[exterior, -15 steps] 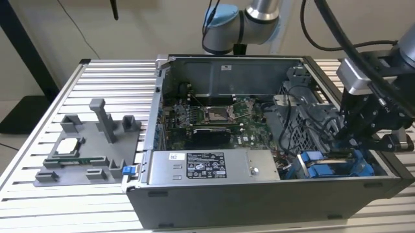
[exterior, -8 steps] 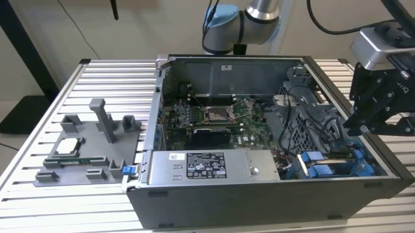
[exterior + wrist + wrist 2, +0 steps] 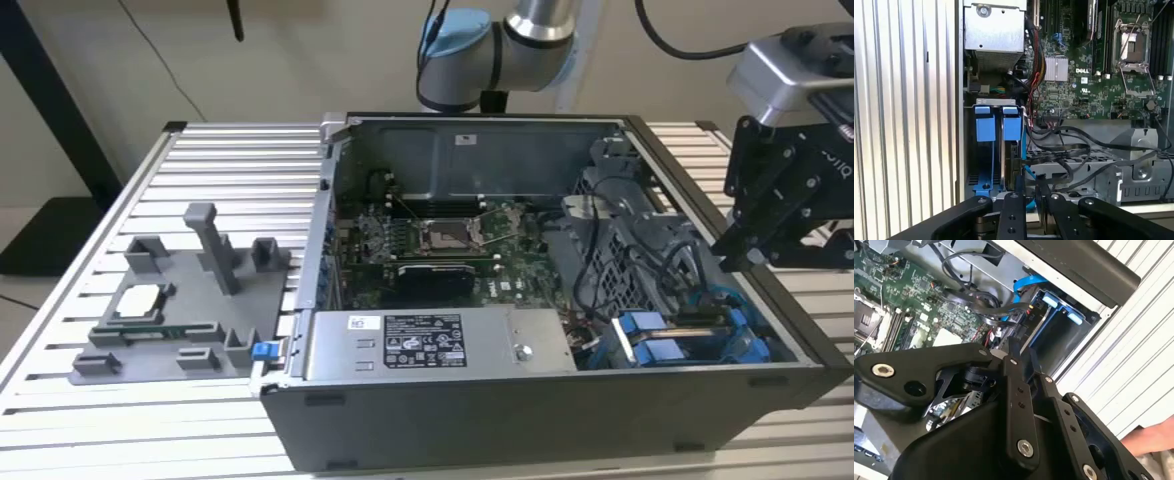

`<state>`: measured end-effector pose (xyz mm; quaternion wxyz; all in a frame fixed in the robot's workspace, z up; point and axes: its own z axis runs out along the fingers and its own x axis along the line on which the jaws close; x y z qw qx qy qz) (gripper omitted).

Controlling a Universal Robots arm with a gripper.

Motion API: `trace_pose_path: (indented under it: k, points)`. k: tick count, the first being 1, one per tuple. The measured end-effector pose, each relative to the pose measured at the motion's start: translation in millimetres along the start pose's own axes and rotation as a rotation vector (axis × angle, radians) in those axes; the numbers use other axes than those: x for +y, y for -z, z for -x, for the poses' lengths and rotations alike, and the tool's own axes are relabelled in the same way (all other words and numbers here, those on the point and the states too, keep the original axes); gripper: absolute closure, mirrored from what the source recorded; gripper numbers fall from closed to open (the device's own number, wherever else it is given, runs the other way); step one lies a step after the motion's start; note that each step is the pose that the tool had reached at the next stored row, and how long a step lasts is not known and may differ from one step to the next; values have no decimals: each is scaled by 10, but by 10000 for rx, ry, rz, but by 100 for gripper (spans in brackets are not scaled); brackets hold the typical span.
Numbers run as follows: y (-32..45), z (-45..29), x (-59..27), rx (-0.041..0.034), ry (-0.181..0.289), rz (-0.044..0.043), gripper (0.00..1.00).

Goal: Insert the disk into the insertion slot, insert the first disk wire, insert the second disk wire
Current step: 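Insert the second disk wire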

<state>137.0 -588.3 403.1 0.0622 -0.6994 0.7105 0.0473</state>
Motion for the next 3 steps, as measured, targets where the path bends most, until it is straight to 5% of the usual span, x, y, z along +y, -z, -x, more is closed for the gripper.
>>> trace_pose_path:
  k: [3]
  points:
    - [3, 1, 1, 0, 0, 0, 0]
